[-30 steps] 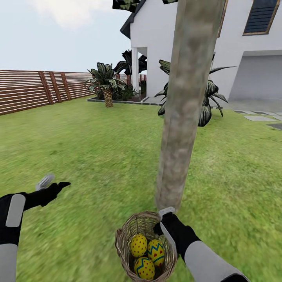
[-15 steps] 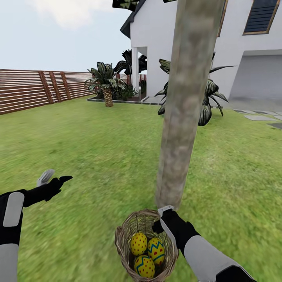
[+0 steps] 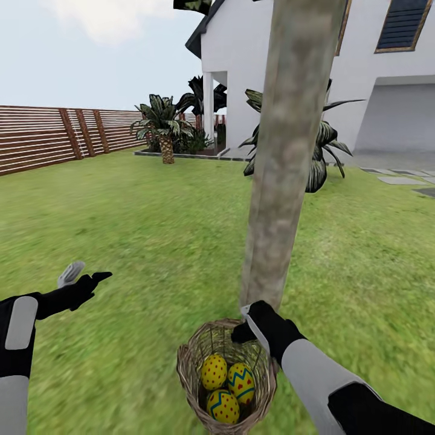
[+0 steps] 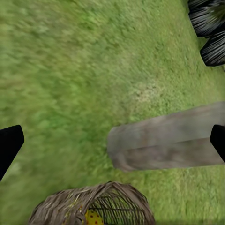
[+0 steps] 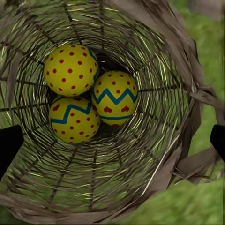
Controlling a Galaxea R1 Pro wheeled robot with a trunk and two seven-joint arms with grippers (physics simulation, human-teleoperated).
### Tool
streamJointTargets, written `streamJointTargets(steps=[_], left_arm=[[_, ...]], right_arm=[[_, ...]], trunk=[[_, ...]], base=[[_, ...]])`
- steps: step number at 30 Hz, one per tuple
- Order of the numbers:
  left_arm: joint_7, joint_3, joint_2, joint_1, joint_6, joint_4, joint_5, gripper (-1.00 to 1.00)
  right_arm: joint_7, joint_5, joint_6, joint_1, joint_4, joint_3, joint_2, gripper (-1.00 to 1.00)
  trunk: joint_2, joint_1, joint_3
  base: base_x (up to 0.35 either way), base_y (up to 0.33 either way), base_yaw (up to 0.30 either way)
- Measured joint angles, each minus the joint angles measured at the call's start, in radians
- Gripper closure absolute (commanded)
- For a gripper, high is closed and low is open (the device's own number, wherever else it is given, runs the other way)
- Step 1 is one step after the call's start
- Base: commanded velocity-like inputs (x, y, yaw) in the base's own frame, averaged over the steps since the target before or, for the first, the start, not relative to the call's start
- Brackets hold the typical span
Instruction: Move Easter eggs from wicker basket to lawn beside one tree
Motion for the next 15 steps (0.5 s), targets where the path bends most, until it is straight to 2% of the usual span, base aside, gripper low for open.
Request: streamJointTargets(steps=[8,15], left_arm=[[0.0,0.001,-0.005,0.0,0.0,0.001,0.0,-1.0],[0.0,0.003,-0.004,0.0,-0.001,0.003,0.001,-1.0]], right_arm=[[0.007,0.001,-0.004,-0.012,0.043,0.0,0.0,-1.0],[0.083,0.003,-0.009,-0.01,0.038,0.002,0.0,-1.0]], trunk=[[-0.056,0.031,-0.025],[-0.105,0.058,-0.047]], base=[[0.0,0.0,0.0],[0.0,0.0,0.0]])
